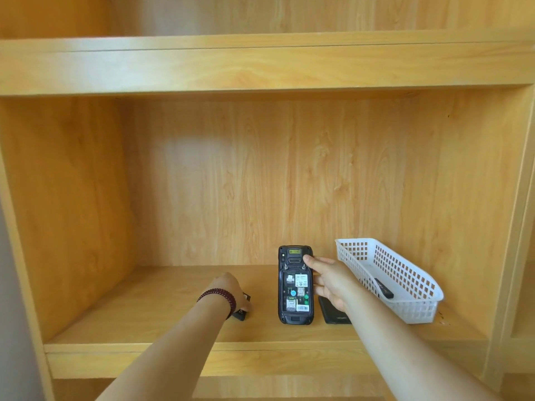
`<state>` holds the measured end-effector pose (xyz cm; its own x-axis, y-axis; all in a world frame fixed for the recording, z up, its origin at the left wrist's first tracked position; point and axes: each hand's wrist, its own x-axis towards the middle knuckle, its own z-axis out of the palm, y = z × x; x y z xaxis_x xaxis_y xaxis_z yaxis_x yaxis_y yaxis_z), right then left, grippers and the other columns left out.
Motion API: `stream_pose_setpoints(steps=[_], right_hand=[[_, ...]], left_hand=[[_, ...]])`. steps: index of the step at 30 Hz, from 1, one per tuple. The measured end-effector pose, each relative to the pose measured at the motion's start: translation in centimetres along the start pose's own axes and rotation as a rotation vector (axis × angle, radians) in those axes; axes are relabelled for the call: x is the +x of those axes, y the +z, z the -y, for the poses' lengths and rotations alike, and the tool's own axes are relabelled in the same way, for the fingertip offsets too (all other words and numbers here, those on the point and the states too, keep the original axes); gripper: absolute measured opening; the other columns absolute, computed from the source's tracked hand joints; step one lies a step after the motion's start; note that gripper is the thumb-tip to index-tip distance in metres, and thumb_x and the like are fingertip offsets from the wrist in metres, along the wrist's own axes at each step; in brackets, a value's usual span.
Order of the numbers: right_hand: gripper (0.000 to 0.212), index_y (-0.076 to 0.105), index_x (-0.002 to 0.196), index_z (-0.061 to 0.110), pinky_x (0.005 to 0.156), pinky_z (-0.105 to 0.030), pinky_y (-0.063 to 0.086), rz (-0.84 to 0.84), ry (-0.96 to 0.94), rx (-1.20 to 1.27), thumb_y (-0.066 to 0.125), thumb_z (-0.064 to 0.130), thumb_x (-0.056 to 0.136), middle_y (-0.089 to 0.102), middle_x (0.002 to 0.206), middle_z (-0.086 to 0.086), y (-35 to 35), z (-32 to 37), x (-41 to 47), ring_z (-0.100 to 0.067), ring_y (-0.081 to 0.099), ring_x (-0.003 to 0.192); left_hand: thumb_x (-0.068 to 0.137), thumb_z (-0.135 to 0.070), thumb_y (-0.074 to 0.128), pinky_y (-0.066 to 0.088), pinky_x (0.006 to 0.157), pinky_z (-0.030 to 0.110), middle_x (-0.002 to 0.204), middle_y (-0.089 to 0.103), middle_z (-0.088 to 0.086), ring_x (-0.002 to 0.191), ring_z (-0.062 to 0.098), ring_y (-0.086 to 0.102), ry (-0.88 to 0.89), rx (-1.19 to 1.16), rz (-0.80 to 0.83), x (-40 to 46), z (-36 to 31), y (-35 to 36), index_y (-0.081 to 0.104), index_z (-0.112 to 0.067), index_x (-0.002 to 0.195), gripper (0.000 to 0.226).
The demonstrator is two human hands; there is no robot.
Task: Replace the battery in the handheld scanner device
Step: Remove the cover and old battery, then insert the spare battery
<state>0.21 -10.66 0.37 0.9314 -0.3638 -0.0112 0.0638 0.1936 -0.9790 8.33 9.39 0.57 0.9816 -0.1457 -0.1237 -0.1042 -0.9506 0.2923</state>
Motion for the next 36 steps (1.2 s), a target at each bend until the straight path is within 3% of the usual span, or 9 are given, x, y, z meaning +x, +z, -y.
stream_pose_setpoints(steps=[2,4,6,10,13,18,25,32,36], right_hand=[[0.034,0.062,0.121,0.005,0.087,-0.044,0.058,0.000,-0.001,-0.002,0.069,0.019,0.090,0.073,0.112,-0.013,-0.2,0.0,0.1,-0.029,0.069,0.104],[0.026,0.064,0.115,0.007,0.081,-0.042,0.059,0.002,-0.004,0.001,0.068,0.018,0.091,0.073,0.110,-0.014,-0.2,0.2,-0.1,-0.029,0.069,0.103],[0.020,0.066,0.110,0.008,0.076,-0.038,0.059,0.007,-0.006,0.010,0.067,0.017,0.092,0.073,0.109,-0.014,-0.2,0.2,-0.2,-0.029,0.069,0.102],[0.024,0.065,0.113,0.008,0.077,-0.039,0.059,0.013,-0.003,0.008,0.068,0.018,0.091,0.073,0.110,-0.014,-0.3,0.2,-0.3,-0.029,0.070,0.102],[0.028,0.065,0.115,0.007,0.082,-0.041,0.059,0.007,0.001,0.015,0.069,0.019,0.090,0.073,0.111,-0.014,-0.4,0.1,-0.3,-0.029,0.068,0.105],[0.006,0.066,0.095,0.011,0.072,-0.036,0.058,0.001,-0.004,0.030,0.064,0.017,0.093,0.074,0.097,-0.010,-0.7,0.6,-0.6,-0.024,0.071,0.090],[0.024,0.068,0.110,0.006,0.083,-0.044,0.059,0.002,-0.007,0.034,0.066,0.022,0.093,0.075,0.107,-0.015,-1.1,1.0,-0.3,-0.035,0.070,0.102],[0.020,0.069,0.105,0.007,0.072,-0.039,0.059,0.017,-0.013,0.027,0.061,0.023,0.095,0.076,0.104,-0.015,-1.7,1.5,-0.3,-0.029,0.072,0.089],[0.022,0.069,0.106,0.005,0.072,-0.039,0.060,0.013,0.003,0.053,0.063,0.023,0.094,0.075,0.105,-0.015,-2.1,1.6,-0.2,-0.033,0.072,0.096]], left_hand=[[0.076,-0.040,0.076,0.050,0.069,0.026,0.108,0.060,0.005,0.086,0.019,0.057,-0.013,-0.060,-0.023,0.2,0.2,0.1,0.042,-0.008,0.124,0.067],[0.079,-0.033,0.075,0.052,0.075,0.028,0.115,0.059,0.008,0.093,0.021,0.060,-0.001,-0.112,-0.018,0.2,0.5,0.0,0.037,-0.006,0.128,0.068],[0.083,-0.019,0.070,0.056,0.078,0.031,0.107,0.059,0.010,0.094,0.025,0.064,0.026,-0.188,0.037,0.4,0.9,-0.3,0.041,-0.006,0.124,0.052],[0.084,0.002,0.063,0.058,0.061,0.032,0.094,0.058,0.015,0.072,0.027,0.064,0.029,-0.490,0.174,-0.1,2.3,-1.0,0.056,-0.006,0.106,0.025],[0.083,0.007,0.066,0.058,0.053,0.029,0.104,0.065,0.021,0.076,0.029,0.068,0.087,-0.795,0.185,-0.4,2.9,-1.1,0.056,-0.007,0.100,0.024],[0.082,0.007,0.068,0.058,0.058,0.027,0.093,0.072,0.021,0.070,0.025,0.067,0.306,-1.294,0.304,-3.0,1.0,-1.8,0.059,-0.006,0.102,0.026],[0.076,0.010,0.073,0.059,0.062,0.025,0.091,0.074,0.015,0.076,0.023,0.072,0.400,-1.237,0.456,-6.1,-2.5,-0.6,0.064,-0.002,0.106,0.034],[0.070,0.013,0.077,0.059,0.073,0.030,0.093,0.071,0.015,0.080,0.022,0.073,0.437,-1.088,0.388,-5.9,-4.9,0.1,0.065,-0.004,0.107,0.042],[0.067,0.012,0.079,0.060,0.074,0.030,0.095,0.072,0.015,0.081,0.022,0.074,0.453,-1.026,0.312,-5.9,-5.4,0.0,0.065,-0.007,0.106,0.046]])
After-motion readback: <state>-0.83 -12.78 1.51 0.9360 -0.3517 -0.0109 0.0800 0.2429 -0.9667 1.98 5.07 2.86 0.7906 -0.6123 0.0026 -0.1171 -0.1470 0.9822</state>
